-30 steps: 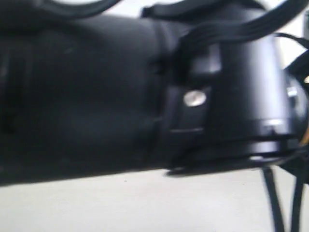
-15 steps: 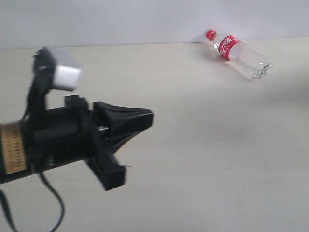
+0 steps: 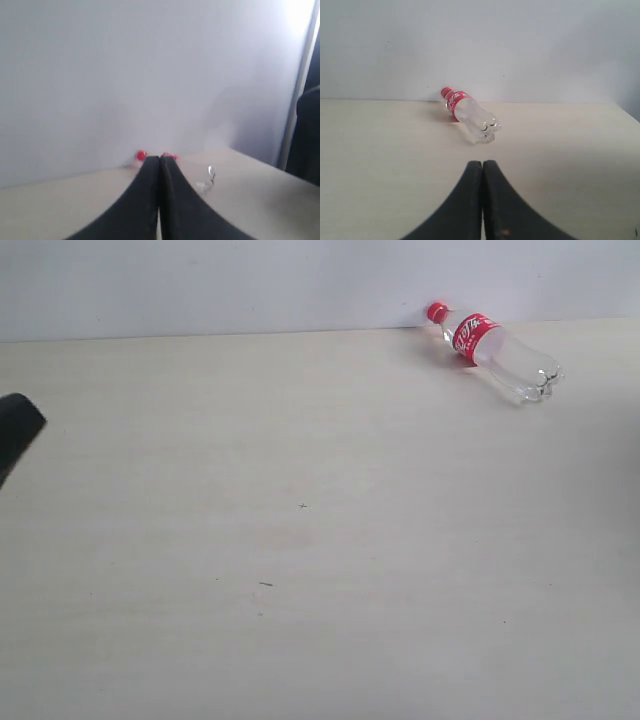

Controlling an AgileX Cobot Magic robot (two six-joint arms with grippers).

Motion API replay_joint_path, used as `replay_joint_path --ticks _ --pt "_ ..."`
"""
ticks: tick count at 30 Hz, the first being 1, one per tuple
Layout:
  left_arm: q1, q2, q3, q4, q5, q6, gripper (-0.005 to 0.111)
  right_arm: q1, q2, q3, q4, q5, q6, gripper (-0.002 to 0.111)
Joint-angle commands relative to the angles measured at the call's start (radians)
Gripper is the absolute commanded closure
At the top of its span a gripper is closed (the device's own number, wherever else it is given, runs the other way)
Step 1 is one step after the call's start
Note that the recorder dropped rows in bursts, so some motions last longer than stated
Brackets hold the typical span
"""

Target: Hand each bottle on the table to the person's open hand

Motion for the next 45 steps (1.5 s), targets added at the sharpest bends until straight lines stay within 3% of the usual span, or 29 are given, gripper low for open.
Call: replay_joint_path --ticks 1,7,13,26,31,35,40,45 --pt "0.009 -0.108 0.008 -0.019 0.028 0.011 0.106 0.000 -0.006 0.005 -0.002 -0.002 -0.002 0.108" --pt "0.012 -0.232 0.008 -0.028 0.057 0.025 0.106 0.000 -0.006 0.005 -0.005 -0.008 -0.004 0.108" --pt "0.012 -0.402 0.008 -0.037 -0.001 0.141 0.106 0.000 -0.006 0.005 0.001 -0.169 0.003 0.108" --pt "0.012 -0.837 0.008 -0.132 -0.022 0.159 0.106 0.000 -0.006 0.005 0.299 -0.288 0.016 0.108" --pt "0.012 -0.889 0.008 -0.132 0.201 0.159 0.106 0.000 -0.006 -0.003 0.400 -0.332 0.119 0.108" --pt "0.012 -0.886 0.008 -0.134 0.518 0.159 0.106 0.000 -0.002 -0.153 0.390 -0.332 0.138 0.108" --pt "0.012 -0.886 0.008 -0.134 0.791 0.155 0.106 0.000 0.265 -0.471 0.316 -0.291 0.077 0.108" --pt "0.012 -0.886 0.008 -0.128 0.980 0.156 0.106 0.000 0.746 -0.982 0.204 -0.014 -0.009 0.108"
